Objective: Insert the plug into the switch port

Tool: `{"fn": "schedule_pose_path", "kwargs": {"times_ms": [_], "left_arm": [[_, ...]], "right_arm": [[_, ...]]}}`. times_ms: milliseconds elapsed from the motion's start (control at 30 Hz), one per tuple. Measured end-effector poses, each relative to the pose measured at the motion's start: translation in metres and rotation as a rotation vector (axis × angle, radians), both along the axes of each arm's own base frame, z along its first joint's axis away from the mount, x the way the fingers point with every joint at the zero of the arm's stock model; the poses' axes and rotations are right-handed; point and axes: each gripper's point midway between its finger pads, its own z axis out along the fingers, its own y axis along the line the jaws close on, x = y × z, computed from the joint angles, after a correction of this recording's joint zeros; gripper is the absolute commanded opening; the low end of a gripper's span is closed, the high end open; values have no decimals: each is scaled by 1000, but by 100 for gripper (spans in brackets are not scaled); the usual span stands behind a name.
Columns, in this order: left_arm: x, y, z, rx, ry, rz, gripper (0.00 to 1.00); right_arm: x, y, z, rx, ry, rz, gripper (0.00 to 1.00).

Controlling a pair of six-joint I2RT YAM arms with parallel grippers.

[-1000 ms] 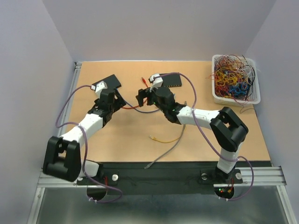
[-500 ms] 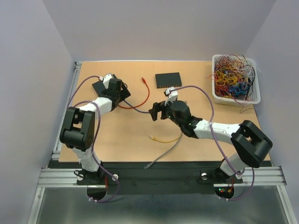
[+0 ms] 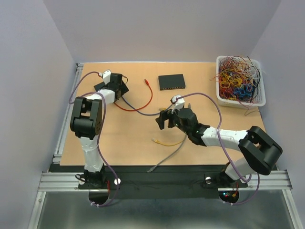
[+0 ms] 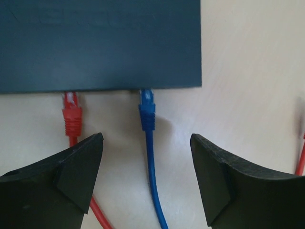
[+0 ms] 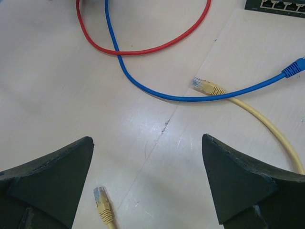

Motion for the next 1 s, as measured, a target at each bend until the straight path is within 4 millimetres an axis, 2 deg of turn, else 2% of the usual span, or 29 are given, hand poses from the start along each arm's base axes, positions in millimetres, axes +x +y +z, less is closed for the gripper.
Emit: {"fn": "schedule_pose_path", "kwargs": {"times_ms": [200,500,667,867,1000], "left_arm": [[31,34,6,22,-18,59,84],[79,57,8,44,-14,78,84],[100,80,11,20,-18,93,84],[137,128,29,18,-74,140,84],[151,154,44,-6,-118,148,84]], "right_arm": [[0,-4,8,11,-20,-18,100],[4,-8,7,2,-18,-48,100],[6,-11,1,-18,-4,-67,100],[19,-20,5,-31,1,-114,100],[37,-36,10,-28,3,-177,100]]}}
